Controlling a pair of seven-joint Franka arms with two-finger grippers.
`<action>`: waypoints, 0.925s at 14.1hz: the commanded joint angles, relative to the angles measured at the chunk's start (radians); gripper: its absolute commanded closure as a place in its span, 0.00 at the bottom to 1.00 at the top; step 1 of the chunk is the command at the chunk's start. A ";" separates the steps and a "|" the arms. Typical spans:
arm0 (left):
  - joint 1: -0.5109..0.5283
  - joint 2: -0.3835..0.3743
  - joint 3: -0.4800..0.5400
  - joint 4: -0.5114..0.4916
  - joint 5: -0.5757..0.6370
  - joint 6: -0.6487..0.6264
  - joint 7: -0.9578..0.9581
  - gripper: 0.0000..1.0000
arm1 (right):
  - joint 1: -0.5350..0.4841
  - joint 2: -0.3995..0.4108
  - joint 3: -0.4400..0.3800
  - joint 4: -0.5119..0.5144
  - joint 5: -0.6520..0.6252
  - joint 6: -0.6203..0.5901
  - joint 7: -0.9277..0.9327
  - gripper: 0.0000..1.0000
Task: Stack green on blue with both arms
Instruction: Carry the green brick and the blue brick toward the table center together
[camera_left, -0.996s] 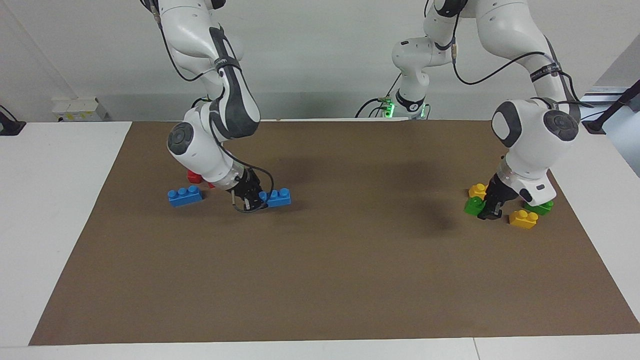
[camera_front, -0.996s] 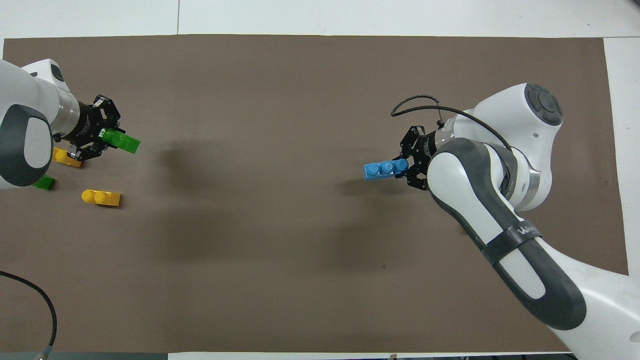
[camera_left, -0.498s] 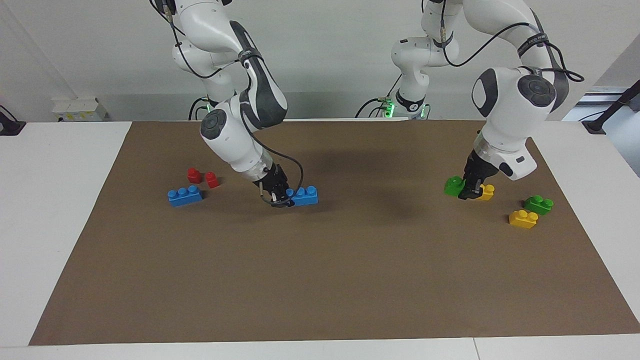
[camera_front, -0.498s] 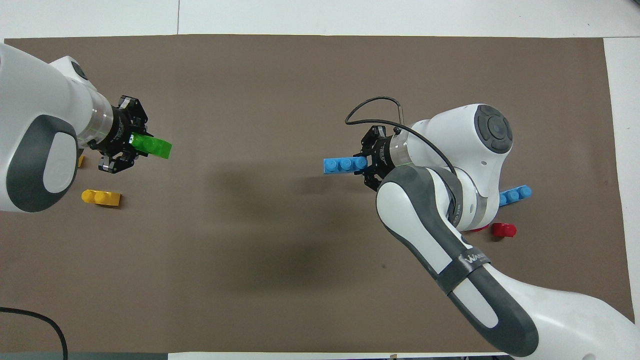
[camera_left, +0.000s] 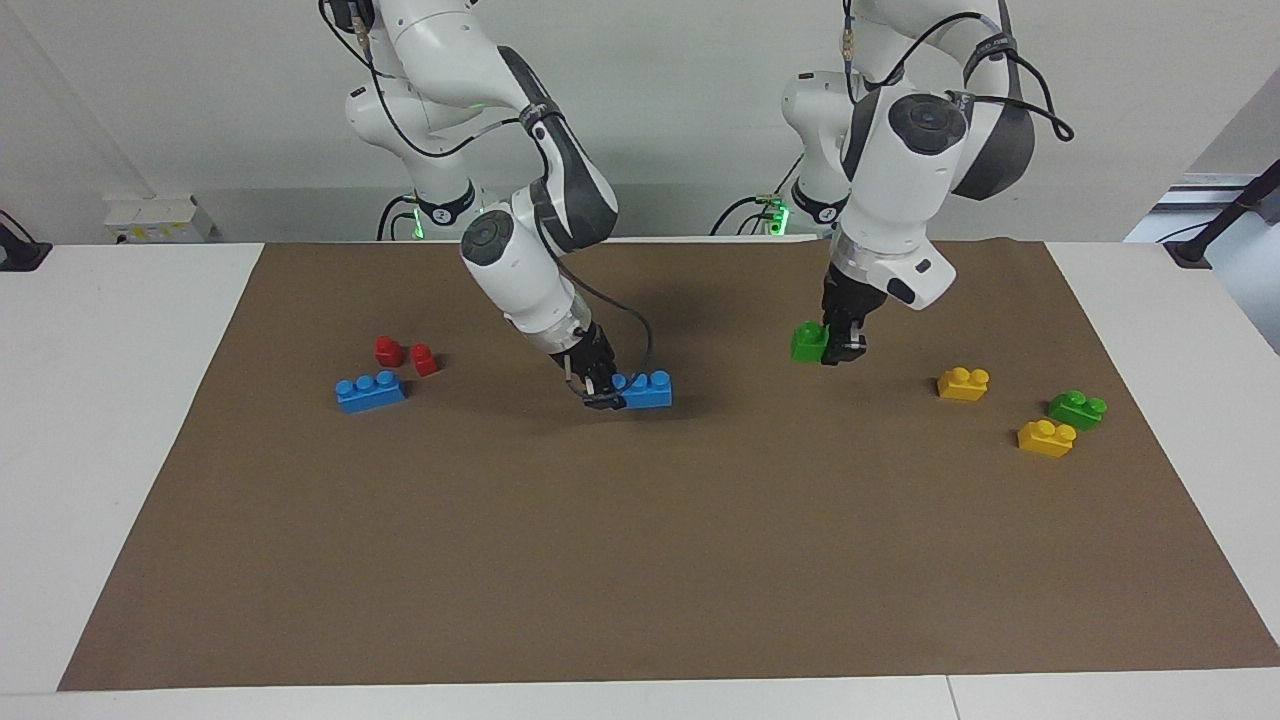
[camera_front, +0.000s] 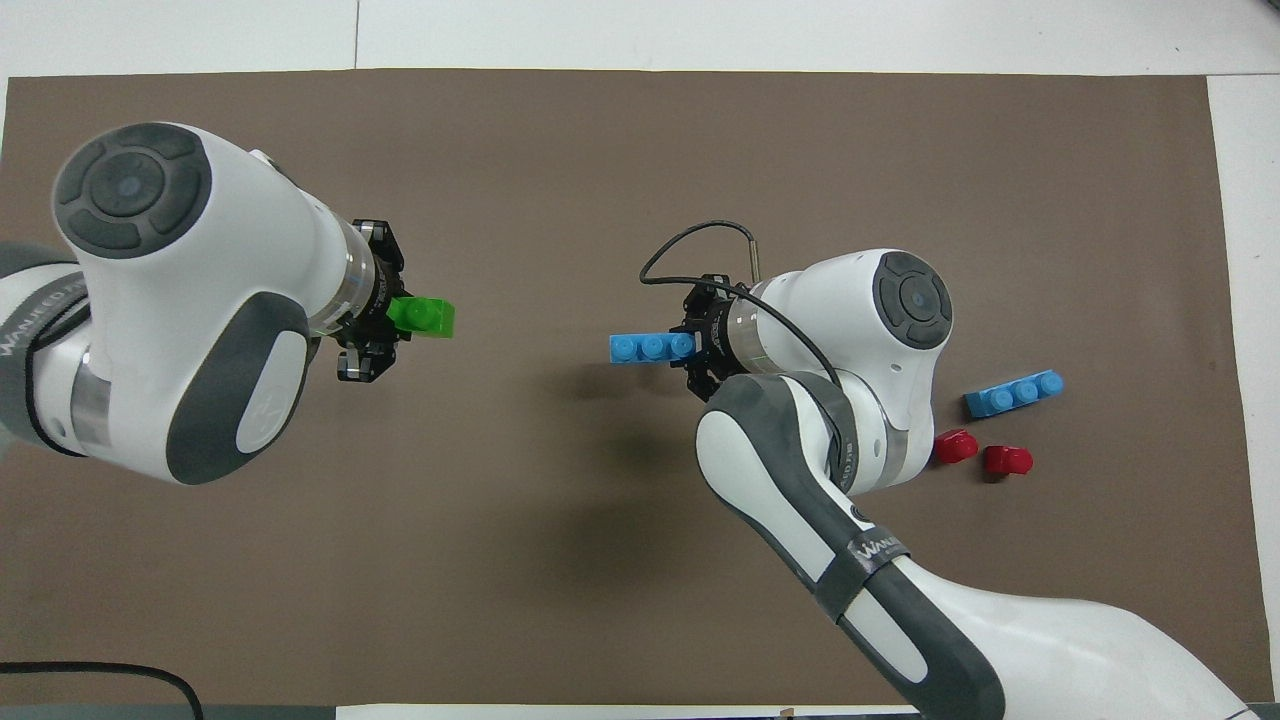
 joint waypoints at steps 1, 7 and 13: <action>-0.058 -0.041 0.014 -0.053 0.006 0.005 -0.089 1.00 | 0.011 -0.010 -0.004 -0.015 0.020 0.025 0.021 0.73; -0.146 -0.046 0.016 -0.099 0.006 0.087 -0.204 1.00 | 0.031 0.004 -0.004 -0.028 0.021 0.057 0.053 0.67; -0.187 -0.038 0.016 -0.114 0.007 0.116 -0.246 1.00 | 0.074 0.026 -0.004 -0.063 0.020 0.098 0.160 0.70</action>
